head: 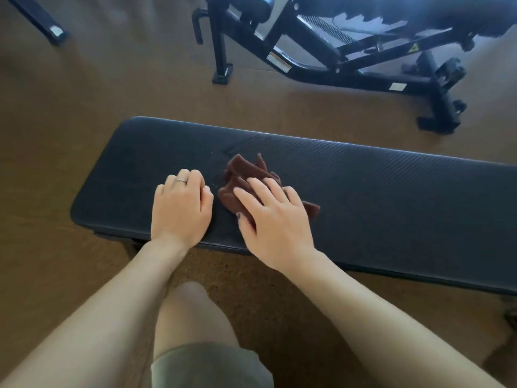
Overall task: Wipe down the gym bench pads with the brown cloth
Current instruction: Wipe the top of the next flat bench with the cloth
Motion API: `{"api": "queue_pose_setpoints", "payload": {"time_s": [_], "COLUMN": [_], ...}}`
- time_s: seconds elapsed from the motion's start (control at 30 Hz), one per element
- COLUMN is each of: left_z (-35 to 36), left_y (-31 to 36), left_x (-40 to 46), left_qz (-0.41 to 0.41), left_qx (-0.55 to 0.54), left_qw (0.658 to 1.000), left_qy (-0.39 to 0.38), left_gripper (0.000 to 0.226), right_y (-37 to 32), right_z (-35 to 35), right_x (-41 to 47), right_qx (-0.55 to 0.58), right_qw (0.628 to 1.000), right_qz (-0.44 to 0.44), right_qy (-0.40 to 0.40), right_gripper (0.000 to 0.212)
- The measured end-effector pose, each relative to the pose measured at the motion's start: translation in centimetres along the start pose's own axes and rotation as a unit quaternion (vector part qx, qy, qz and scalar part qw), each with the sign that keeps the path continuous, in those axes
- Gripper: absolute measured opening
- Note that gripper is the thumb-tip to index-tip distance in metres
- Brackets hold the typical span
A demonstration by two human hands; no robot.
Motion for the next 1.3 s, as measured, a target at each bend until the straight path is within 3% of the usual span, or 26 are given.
{"api": "queue_pose_setpoints", "payload": {"time_s": [0.07, 0.17, 0.27, 0.33, 0.5, 0.63, 0.77, 0.87, 1.03, 1.2, 1.3], "left_z": [0.3, 0.2, 0.2, 0.1, 0.1, -0.1, -0.1, 0.1, -0.2, -0.2, -0.2], "left_y": [-0.1, -0.2, 0.0, 0.1, -0.4, -0.5, -0.5, -0.4, -0.4, -0.4, -0.3], "left_x": [-0.1, -0.2, -0.3, -0.3, -0.3, -0.3, -0.4, -0.3, -0.5, -0.4, -0.4], "left_qz": [-0.007, -0.014, -0.016, -0.013, -0.011, -0.005, -0.013, -0.018, -0.032, -0.043, -0.032], "left_qx": [-0.011, -0.028, -0.038, -0.046, -0.069, -0.081, -0.097, -0.096, -0.129, -0.132, -0.118], "left_qw": [1.000, 0.999, 0.999, 0.999, 0.998, 0.997, 0.995, 0.995, 0.991, 0.990, 0.992], "left_qy": [-0.010, -0.012, -0.006, -0.003, -0.013, -0.012, -0.008, -0.006, 0.016, 0.029, 0.028], "left_gripper": [0.026, 0.020, 0.020, 0.024, 0.025, 0.025, 0.028, 0.026, 0.018, 0.019, 0.017], "right_y": [3.8, 10.5, 10.4, 6.4, -5.2, -1.9, 7.0, 5.5, -3.6, -2.3, -1.6], "right_z": [-1.4, -3.9, -3.9, -2.7, 1.1, -0.4, -3.4, -2.9, 0.0, 2.0, 2.7], "right_x": [-1.5, -2.7, -2.2, -1.3, 0.6, -1.4, -5.0, -3.7, 1.1, 10.8, 14.6], "right_qx": [-0.015, -0.060, -0.075, -0.076, -0.005, -0.010, -0.051, -0.068, 0.019, 0.024, 0.008], "right_qw": [0.999, 0.976, 0.948, 0.948, 0.989, 0.996, 0.961, 0.938, 0.993, 1.000, 0.999], "right_qz": [0.031, 0.205, 0.306, 0.305, 0.142, 0.087, 0.265, 0.333, 0.114, -0.006, -0.031], "right_qy": [0.012, 0.047, 0.051, 0.054, 0.024, 0.010, 0.059, 0.068, 0.001, 0.005, 0.027], "right_gripper": [0.043, 0.049, 0.055, 0.054, 0.045, 0.043, 0.046, 0.050, 0.045, 0.039, 0.038]}}
Point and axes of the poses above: each hand's wrist, its own x-axis towards the middle knuckle, its own z-axis out of the palm, y = z × x, the point moved 3 cm from there along x, towards the middle knuckle, and after that the axes turned 1 degree about -y, right-handed, at the moved point
